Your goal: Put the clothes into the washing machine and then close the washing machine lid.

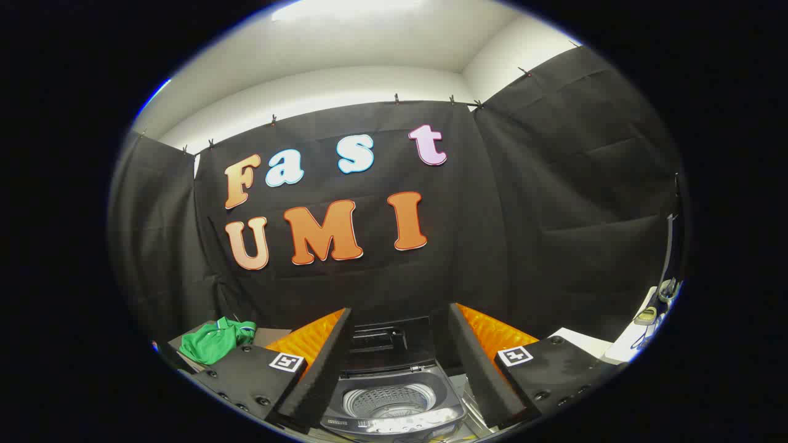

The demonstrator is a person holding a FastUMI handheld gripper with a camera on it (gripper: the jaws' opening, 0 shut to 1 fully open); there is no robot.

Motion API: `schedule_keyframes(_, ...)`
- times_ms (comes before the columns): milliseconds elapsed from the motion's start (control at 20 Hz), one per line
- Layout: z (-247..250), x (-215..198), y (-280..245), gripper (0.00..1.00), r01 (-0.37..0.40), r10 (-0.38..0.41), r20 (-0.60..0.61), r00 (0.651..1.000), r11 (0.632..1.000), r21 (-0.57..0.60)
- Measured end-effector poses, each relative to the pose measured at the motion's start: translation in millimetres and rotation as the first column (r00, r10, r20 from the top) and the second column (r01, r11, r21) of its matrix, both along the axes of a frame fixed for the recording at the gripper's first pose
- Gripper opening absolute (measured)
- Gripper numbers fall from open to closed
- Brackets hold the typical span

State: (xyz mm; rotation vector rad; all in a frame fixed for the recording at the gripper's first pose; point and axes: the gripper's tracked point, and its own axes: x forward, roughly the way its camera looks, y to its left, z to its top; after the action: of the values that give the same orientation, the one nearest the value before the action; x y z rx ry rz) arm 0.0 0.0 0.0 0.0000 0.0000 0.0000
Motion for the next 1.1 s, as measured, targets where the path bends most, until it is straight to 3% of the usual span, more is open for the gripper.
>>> schedule_keyframes(900,-3,-1,14,0.99,0.015,-0.015,0.015,1.000,0.998,-0.054)
schedule_keyframes(1100,6,2,7,0.98,0.062,-0.060,0.044,0.997,0.997,-0.045)
